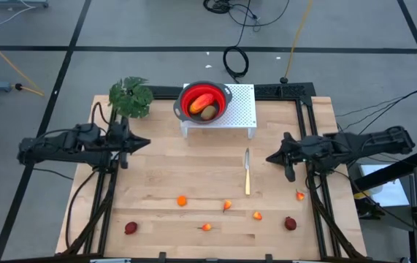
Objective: Pick & Place Fruit
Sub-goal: Put the green kiwi into the red strainer bowl on the shelf
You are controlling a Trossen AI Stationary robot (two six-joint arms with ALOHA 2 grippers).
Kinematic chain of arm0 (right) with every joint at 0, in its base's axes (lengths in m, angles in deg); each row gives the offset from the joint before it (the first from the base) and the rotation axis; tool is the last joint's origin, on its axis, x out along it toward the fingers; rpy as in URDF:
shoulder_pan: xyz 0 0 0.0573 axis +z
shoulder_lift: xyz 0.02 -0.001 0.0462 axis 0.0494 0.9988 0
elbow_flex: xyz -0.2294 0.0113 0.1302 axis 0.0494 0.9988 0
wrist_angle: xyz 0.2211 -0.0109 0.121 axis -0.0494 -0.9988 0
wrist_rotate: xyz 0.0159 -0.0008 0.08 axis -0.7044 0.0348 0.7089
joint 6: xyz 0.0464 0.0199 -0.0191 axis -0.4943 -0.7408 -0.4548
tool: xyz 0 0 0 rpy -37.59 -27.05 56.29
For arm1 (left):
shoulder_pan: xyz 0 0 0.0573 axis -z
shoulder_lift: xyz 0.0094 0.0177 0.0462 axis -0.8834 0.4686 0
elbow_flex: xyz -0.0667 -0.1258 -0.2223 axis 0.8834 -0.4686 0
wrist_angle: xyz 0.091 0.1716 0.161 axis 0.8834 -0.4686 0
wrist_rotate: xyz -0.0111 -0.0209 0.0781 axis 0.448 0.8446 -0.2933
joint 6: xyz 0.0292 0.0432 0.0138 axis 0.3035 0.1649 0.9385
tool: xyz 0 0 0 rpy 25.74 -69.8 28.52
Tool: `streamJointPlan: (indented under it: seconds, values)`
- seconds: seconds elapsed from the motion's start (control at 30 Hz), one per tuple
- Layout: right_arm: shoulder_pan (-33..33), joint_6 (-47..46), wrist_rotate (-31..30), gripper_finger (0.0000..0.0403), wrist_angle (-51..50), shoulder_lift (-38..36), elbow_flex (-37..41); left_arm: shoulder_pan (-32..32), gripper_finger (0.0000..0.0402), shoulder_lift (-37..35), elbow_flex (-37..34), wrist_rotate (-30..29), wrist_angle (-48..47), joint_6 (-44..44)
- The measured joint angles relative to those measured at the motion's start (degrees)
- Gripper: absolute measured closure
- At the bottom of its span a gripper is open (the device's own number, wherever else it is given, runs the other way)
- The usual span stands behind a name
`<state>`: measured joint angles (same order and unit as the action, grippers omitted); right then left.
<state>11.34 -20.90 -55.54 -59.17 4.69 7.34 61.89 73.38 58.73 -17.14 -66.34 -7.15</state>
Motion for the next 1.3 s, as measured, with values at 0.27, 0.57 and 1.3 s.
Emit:
streamJointPlan:
  seconds: [0.27,0.57,1.3]
  values:
    - [0.0,-2.0,0.0,0.0403,-10.9,7.1,-8.5,0.0,0.0392,-6.2,-3.5,-1.5,0.3,3.0]
    - [0.0,-6.5,3.3,0.0403,-21.0,15.4,-15.0,0.0,0.0391,-10.4,-5.7,-1.6,0.3,5.7]
    - [-3.9,-5.4,14.5,0.0403,-38.8,29.4,-19.5,0.0,0.0388,-13.2,-13.4,-0.9,8.5,5.6]
